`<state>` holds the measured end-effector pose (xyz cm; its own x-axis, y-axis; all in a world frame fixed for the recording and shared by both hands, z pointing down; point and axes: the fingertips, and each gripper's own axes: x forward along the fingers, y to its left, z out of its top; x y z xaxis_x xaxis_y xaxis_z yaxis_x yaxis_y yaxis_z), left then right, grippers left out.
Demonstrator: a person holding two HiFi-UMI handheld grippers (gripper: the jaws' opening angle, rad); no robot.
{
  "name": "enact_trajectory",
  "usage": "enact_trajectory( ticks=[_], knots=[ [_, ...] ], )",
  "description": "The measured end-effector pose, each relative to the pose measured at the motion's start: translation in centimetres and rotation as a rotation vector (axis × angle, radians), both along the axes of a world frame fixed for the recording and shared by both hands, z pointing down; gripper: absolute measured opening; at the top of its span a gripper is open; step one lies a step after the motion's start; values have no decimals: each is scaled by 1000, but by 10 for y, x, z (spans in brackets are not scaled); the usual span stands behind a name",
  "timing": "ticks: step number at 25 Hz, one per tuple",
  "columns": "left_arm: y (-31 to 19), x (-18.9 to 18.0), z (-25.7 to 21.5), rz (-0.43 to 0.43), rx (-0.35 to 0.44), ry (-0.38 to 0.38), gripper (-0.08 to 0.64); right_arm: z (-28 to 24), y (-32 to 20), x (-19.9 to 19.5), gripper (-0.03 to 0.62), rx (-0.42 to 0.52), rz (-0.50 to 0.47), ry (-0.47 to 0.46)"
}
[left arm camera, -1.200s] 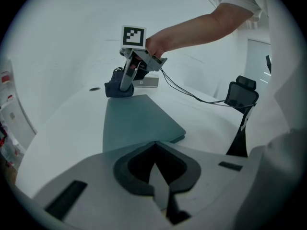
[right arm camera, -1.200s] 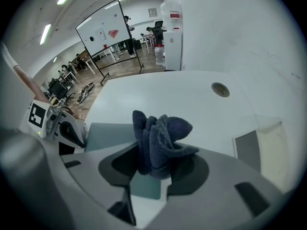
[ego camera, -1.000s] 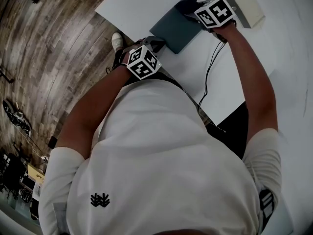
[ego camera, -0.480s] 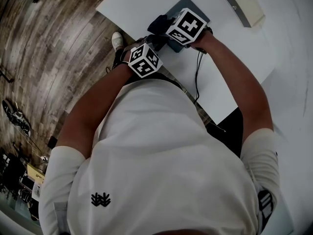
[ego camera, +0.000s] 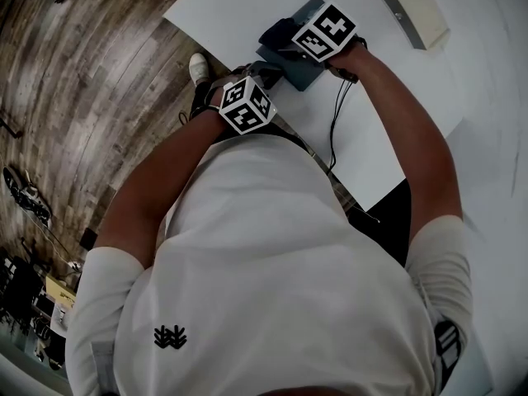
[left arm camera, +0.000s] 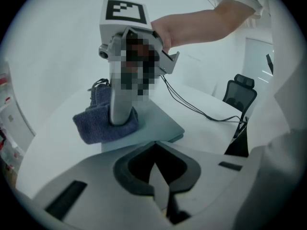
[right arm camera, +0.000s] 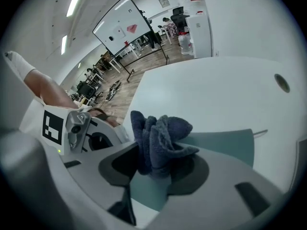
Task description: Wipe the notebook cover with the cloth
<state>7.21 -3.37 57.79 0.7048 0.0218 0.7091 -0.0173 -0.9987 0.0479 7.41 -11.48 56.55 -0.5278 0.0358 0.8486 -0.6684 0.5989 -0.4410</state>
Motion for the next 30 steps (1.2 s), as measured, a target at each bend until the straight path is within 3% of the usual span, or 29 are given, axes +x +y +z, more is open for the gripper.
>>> enact_trajectory(
  ticks=[17, 20, 30],
  knots=[
    [1, 2, 3, 9, -8, -9, 6, 8, -64, 90, 161, -33, 96, 61],
    [2, 0, 2, 9, -12, -10, 6, 2, -69, 104, 161, -31, 121, 110],
    [1, -1, 2, 18, -20, -18, 6, -3, -90, 137, 161, 41, 181, 191]
  ],
)
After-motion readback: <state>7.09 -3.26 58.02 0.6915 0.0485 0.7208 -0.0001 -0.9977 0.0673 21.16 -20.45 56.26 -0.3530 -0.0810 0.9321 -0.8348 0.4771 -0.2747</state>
